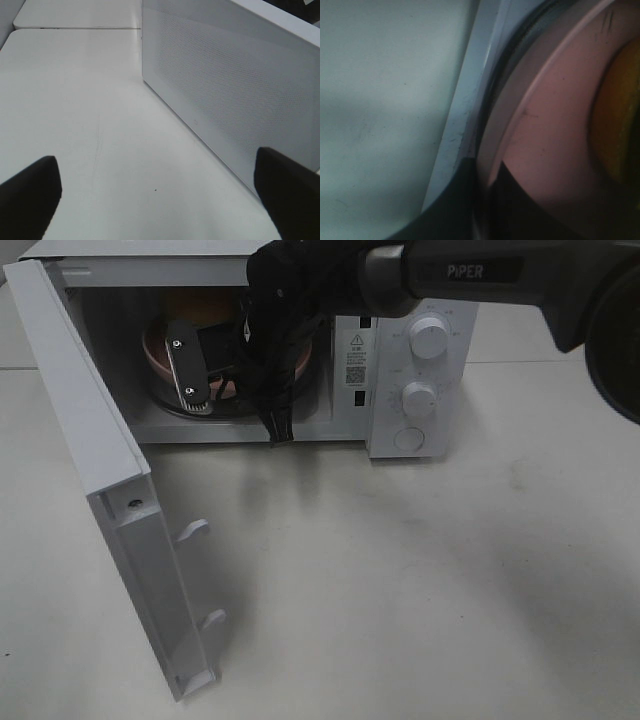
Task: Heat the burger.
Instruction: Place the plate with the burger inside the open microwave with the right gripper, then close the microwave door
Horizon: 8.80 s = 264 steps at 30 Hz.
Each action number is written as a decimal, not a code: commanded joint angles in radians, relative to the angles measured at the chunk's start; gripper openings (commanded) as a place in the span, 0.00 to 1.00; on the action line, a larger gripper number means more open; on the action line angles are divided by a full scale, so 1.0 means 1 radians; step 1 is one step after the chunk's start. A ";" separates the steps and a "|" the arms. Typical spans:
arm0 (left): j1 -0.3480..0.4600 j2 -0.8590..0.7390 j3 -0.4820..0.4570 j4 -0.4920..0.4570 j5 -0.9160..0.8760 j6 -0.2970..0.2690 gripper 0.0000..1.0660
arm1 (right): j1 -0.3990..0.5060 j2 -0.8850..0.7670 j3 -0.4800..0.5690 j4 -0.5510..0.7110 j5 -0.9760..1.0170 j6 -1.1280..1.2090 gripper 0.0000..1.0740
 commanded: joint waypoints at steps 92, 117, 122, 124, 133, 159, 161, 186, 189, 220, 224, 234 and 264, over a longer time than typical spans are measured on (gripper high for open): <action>-0.003 -0.009 0.003 -0.004 -0.008 0.002 0.96 | 0.002 -1.073 1.141 0.056 0.049 1.010 0.71; -0.003 -0.009 0.003 -0.004 -0.008 0.002 0.96 | -0.132 -1.568 1.267 0.049 0.398 1.131 0.71; -0.003 -0.009 0.003 -0.004 -0.008 0.002 0.96 | -0.254 -1.680 1.329 0.059 0.356 1.156 0.71; -0.003 -0.009 0.003 -0.004 -0.008 0.002 0.96 | -0.311 -1.748 1.359 0.064 0.342 1.176 0.71; -0.003 -0.009 0.003 -0.004 -0.008 0.002 0.96 | -0.465 -1.933 1.385 0.087 0.326 1.191 0.71; -0.003 -0.009 0.003 -0.004 -0.008 0.002 0.96 | -0.649 -2.336 1.405 0.102 0.463 1.228 0.70; -0.003 -0.007 0.003 -0.003 -0.008 0.001 0.96 | -0.649 -2.336 1.405 0.102 0.463 1.228 0.70; -0.003 -0.007 0.003 -0.003 -0.008 0.002 0.96 | -0.649 -2.335 1.405 0.102 0.463 1.227 0.70; -0.003 -0.007 0.003 -0.003 -0.008 0.002 0.96 | -0.649 -2.336 1.405 0.102 0.463 1.228 0.70; -0.003 0.043 -0.029 -0.007 -0.105 -0.006 0.92 | -0.649 -2.336 1.405 0.102 0.463 1.228 0.70; -0.003 0.106 -0.017 0.000 -0.229 -0.005 0.69 | -0.649 -2.336 1.405 0.102 0.463 1.228 0.70; -0.003 0.211 0.065 -0.009 -0.385 0.002 0.00 | -0.649 -2.336 1.405 0.102 0.463 1.228 0.70; -0.003 0.648 0.345 0.056 -1.389 -0.006 0.00 | -0.649 -2.336 1.405 0.102 0.463 1.228 0.70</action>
